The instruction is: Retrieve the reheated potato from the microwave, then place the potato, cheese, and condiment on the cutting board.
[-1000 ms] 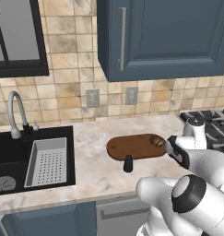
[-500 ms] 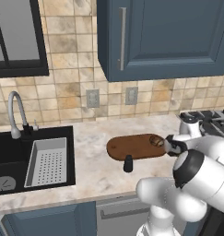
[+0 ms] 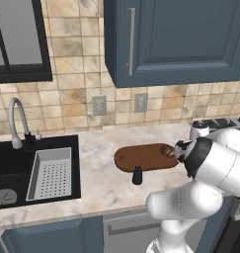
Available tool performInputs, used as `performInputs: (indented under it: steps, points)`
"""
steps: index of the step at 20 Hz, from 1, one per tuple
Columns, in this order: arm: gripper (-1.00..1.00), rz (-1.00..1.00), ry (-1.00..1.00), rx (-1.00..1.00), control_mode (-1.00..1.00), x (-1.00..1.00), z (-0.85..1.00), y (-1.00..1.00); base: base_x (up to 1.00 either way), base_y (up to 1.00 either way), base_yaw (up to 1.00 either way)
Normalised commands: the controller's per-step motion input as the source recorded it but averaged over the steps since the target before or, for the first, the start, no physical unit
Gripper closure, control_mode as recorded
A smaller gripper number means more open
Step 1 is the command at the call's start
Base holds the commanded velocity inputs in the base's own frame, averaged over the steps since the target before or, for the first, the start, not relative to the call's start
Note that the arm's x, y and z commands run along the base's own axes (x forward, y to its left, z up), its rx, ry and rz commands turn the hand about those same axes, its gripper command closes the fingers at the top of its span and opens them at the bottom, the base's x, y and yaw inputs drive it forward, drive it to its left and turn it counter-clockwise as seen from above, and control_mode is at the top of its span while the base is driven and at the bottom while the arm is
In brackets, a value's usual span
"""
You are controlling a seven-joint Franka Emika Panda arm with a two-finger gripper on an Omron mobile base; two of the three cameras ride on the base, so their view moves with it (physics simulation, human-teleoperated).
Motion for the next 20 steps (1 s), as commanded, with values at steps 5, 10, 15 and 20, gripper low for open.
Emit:
performInputs:
  steps: [5,10,15,20]
  points:
    - [-1.0,0.0,0.0,0.08,-1.0,0.0,-0.19,-0.03,0.0,0.0,0.0]
    - [1.0,0.0,0.0,0.04,-1.0,0.0,-0.2,0.0,0.0,0.0,0.0]
    - [1.0,0.0,0.0,0.0,-1.0,-0.06,-0.02,0.0,0.0,0.0,0.0]
    - [1.0,0.0,0.0,0.03,-1.0,-0.34,0.1,0.02,0.0,0.0,0.0]
